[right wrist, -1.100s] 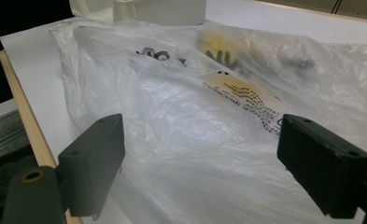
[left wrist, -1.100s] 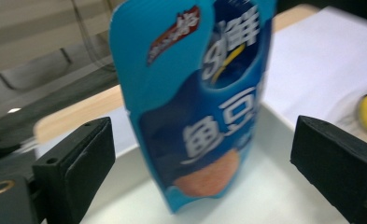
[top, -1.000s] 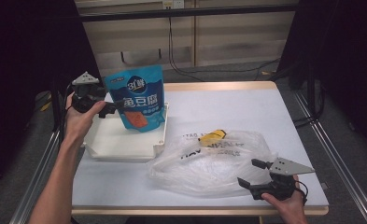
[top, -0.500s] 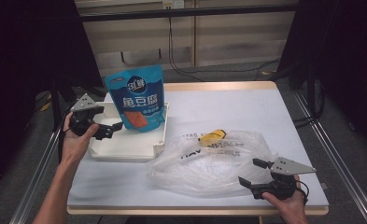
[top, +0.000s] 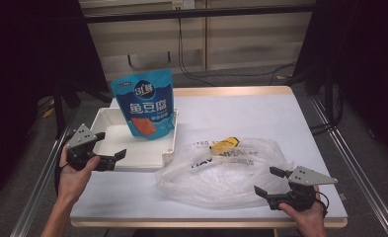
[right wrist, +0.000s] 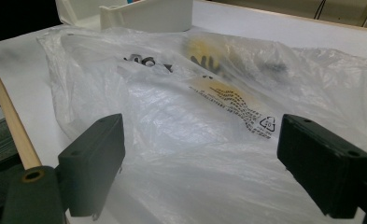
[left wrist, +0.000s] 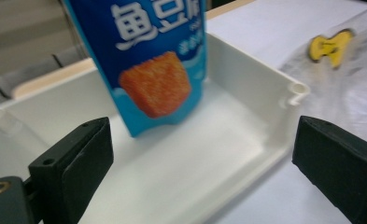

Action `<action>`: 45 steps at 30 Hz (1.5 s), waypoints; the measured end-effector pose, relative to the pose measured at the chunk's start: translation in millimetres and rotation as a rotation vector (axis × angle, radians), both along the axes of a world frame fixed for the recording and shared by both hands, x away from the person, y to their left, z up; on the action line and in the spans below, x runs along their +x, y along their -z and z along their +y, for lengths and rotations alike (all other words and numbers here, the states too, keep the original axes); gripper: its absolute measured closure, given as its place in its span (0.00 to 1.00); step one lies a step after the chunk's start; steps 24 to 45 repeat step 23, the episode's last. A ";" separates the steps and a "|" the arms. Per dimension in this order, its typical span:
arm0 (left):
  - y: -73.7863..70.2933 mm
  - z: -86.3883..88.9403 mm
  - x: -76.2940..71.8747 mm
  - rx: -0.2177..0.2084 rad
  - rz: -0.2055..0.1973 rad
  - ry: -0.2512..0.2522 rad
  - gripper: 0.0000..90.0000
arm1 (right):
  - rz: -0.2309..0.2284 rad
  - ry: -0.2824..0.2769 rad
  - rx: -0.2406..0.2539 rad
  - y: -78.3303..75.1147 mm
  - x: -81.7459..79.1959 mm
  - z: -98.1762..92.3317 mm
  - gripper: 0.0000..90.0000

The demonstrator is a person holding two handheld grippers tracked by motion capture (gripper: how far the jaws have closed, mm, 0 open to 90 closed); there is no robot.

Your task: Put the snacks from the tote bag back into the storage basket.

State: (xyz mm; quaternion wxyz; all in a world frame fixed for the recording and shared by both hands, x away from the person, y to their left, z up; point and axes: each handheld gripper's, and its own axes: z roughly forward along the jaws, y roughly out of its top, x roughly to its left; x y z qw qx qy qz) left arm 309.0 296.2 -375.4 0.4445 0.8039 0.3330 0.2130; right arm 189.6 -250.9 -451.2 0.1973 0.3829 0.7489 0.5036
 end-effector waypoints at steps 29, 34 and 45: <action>62.8 -13.0 -64.8 -0.063 0.031 -0.051 0.05 | -0.044 0.062 0.016 -7.0 -4.7 -10.6 0.17; 62.8 -13.0 -64.8 -0.063 0.031 -0.051 0.05 | -0.044 0.062 0.016 -7.0 -4.7 -10.6 0.17; 62.8 -13.0 -64.8 -0.063 0.031 -0.051 0.05 | -0.044 0.062 0.016 -7.0 -4.7 -10.6 0.17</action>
